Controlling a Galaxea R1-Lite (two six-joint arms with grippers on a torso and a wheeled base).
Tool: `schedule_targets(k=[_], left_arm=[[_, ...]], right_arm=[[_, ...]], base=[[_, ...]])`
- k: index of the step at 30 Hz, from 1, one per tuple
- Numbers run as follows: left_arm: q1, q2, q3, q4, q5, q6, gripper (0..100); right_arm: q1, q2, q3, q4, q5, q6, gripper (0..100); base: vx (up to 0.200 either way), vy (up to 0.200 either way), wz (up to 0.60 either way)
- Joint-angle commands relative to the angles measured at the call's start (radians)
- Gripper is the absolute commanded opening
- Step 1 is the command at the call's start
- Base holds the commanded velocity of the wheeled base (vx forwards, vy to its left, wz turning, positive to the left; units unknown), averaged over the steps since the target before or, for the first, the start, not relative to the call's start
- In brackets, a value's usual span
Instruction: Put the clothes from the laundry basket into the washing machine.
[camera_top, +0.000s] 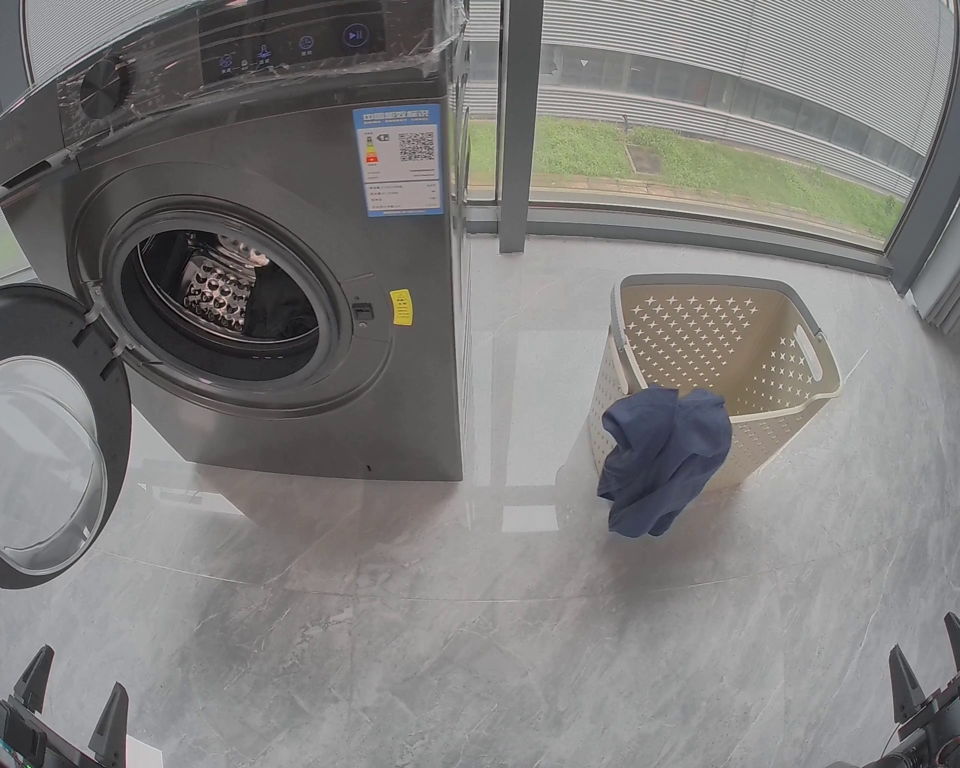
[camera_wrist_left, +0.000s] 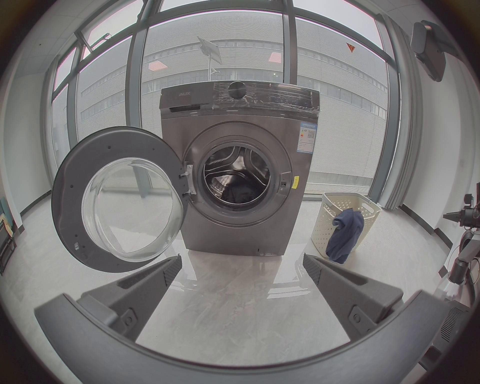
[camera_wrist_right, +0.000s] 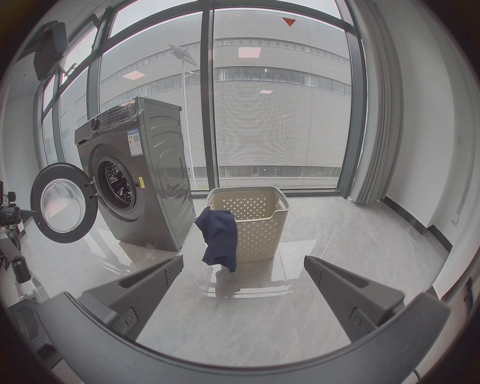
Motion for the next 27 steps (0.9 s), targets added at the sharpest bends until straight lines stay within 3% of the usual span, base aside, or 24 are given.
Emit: schedule_targets(k=[1,10,14,19,27], left_arm=[[0.000,-0.010,0.016,0.000,0.002,-0.005,100],[0.002,-0.010,0.016,0.000,0.009,-0.009,100],[0.000,-0.010,0.016,0.000,0.009,-0.009,100],[0.000,-0.010,0.016,0.000,0.009,-0.011,100],[0.000,-0.010,0.016,0.000,0.009,-0.011,100]], right_arm=[[0.000,-0.014,0.018,0.000,0.001,0.000,100],[0.001,-0.014,0.018,0.000,0.002,-0.001,100],[0.001,-0.014,0.018,0.000,0.002,-0.001,100],[0.001,-0.014,0.016,0.000,0.002,-0.001,100],[0.001,-0.014,0.018,0.000,0.002,-0.001,100]], base=[[0.000,0.000,0.00],[0.200,0.000,0.00],[0.000,0.000,-0.45],[0.000,0.000,0.00],[0.200,0.000,0.00]])
